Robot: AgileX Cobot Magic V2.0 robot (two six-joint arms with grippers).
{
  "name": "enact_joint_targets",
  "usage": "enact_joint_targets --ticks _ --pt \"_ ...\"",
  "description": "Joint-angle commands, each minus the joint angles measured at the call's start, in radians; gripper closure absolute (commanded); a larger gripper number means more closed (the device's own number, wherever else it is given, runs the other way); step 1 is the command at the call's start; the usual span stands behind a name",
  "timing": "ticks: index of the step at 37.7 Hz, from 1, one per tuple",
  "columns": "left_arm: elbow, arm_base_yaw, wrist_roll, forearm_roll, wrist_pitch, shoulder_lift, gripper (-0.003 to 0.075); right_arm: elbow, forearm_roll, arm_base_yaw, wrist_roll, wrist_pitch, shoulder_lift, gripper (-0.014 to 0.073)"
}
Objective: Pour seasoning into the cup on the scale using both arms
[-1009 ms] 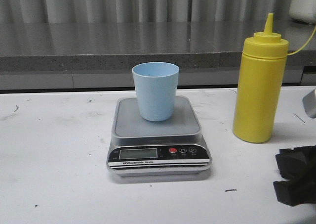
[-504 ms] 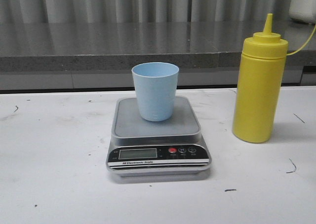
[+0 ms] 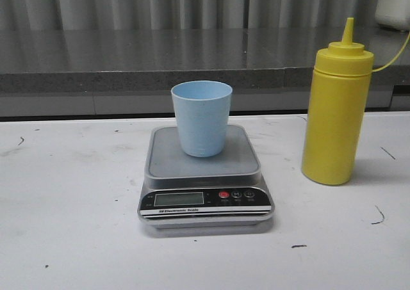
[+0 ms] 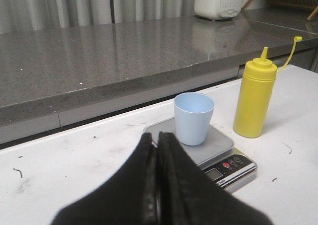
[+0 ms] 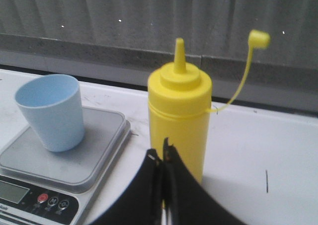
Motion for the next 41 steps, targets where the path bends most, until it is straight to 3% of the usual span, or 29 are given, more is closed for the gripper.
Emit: enact_joint_targets --ticks 1,20,41 --pt "-0.026 0.0 -0.007 -0.013 -0.087 0.01 0.074 -0.09 -0.009 -0.005 -0.08 0.097 -0.102 0.0656" --pt "-0.026 0.0 -0.007 -0.013 -0.087 0.01 0.074 -0.13 -0.01 -0.026 -0.106 0.416 -0.53 0.0656" --pt "-0.026 0.0 -0.007 -0.013 -0.087 0.01 0.074 -0.13 -0.012 -0.026 -0.106 0.427 -0.572 0.0656"
